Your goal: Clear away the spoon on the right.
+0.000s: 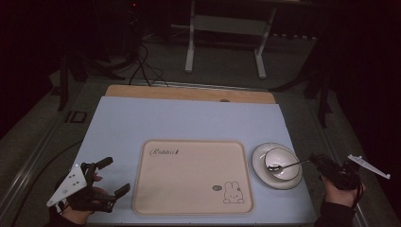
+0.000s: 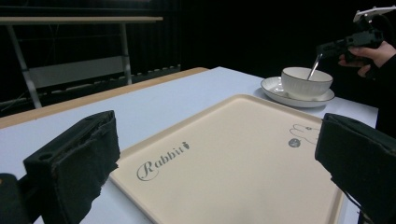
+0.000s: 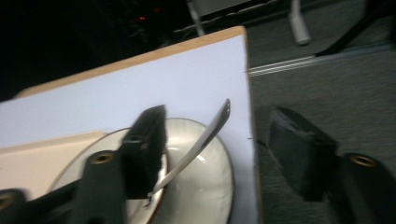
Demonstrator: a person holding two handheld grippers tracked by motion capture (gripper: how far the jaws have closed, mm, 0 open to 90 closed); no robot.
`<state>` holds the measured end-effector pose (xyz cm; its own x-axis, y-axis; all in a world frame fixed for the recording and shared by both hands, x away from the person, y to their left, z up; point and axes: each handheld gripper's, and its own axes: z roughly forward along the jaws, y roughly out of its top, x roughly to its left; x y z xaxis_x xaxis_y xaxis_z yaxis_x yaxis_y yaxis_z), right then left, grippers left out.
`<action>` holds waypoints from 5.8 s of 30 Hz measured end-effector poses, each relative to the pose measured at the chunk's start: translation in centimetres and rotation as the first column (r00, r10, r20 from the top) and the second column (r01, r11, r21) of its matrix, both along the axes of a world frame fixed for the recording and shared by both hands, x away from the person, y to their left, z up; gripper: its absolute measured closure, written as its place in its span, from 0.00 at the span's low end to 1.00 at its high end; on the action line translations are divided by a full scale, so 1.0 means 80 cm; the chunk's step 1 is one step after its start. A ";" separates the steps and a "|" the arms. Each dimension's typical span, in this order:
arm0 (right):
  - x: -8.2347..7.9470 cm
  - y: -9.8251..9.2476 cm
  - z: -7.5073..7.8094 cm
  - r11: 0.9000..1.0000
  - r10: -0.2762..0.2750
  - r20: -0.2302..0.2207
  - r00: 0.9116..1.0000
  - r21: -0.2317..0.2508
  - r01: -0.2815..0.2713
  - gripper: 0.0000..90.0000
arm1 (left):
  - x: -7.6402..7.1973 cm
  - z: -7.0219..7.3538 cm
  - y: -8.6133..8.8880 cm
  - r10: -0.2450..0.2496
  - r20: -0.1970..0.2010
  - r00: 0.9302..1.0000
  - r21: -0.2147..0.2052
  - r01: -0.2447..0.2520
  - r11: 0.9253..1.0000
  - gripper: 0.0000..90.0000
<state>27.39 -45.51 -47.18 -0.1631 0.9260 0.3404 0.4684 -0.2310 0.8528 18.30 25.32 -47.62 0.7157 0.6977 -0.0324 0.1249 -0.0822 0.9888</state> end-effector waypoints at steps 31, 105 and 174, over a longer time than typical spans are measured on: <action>-0.003 -0.016 0.008 0.970 0.085 0.037 0.996 0.227 -0.091 1.00 | 0.001 0.000 0.000 -0.004 -0.004 1.000 -0.003 0.004 1.000 0.00; 0.060 0.133 0.171 0.775 0.627 0.007 0.779 -0.108 -0.623 1.00 | 0.001 0.000 0.002 -0.016 0.006 1.000 -0.023 0.017 1.000 0.00; 0.114 0.325 0.010 0.467 0.829 -0.322 0.457 -0.049 -0.883 0.89 | 0.001 -0.001 0.001 -0.038 -0.002 0.999 -0.017 0.038 0.999 0.00</action>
